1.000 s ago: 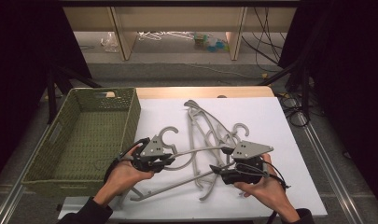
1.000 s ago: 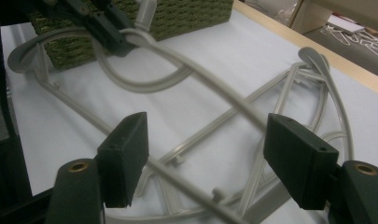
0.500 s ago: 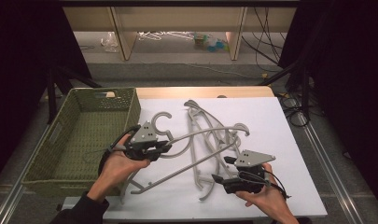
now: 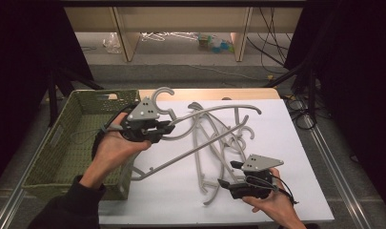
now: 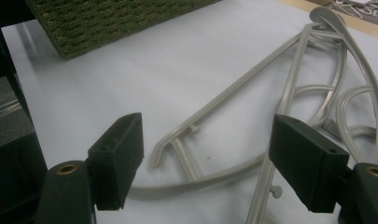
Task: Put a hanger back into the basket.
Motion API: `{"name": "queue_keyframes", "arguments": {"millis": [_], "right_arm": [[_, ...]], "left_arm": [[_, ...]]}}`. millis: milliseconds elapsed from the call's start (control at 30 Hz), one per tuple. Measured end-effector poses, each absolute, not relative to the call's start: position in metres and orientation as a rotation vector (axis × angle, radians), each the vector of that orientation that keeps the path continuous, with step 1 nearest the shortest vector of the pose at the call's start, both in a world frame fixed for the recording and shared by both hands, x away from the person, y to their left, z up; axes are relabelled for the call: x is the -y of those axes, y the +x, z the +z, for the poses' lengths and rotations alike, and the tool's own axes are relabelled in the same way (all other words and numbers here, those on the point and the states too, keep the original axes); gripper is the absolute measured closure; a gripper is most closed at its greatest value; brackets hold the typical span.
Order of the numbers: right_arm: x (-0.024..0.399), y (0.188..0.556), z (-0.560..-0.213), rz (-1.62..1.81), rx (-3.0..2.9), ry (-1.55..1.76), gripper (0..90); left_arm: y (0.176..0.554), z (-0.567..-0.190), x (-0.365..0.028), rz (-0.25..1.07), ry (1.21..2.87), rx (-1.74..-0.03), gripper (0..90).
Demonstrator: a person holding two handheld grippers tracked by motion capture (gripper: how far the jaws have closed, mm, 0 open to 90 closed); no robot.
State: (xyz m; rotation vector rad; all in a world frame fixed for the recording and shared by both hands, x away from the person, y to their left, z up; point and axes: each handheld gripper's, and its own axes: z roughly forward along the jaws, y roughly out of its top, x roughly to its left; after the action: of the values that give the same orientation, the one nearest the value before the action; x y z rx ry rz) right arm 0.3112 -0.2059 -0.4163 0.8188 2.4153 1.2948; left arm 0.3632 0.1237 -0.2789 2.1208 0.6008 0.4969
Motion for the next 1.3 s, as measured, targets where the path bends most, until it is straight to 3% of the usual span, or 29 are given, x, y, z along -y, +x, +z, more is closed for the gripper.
{"name": "queue_keyframes", "arguments": {"millis": [267, 667, 1300], "right_arm": [[0.208, 0.312, -0.417, 1.292, -2.409, 0.835, 27.5], [0.209, 0.313, -0.419, 1.288, -2.408, 0.844, 27.4], [0.21, 0.314, -0.42, 1.286, -2.404, 0.856, 26.5]], "left_arm": [[0.374, -0.268, -0.149, 0.484, 2.092, -0.667, 81.3], [0.384, -0.252, -0.208, 0.594, 2.026, -0.788, 81.3], [0.403, -0.285, -0.293, 0.751, 1.957, -1.005, 81.3]]}}
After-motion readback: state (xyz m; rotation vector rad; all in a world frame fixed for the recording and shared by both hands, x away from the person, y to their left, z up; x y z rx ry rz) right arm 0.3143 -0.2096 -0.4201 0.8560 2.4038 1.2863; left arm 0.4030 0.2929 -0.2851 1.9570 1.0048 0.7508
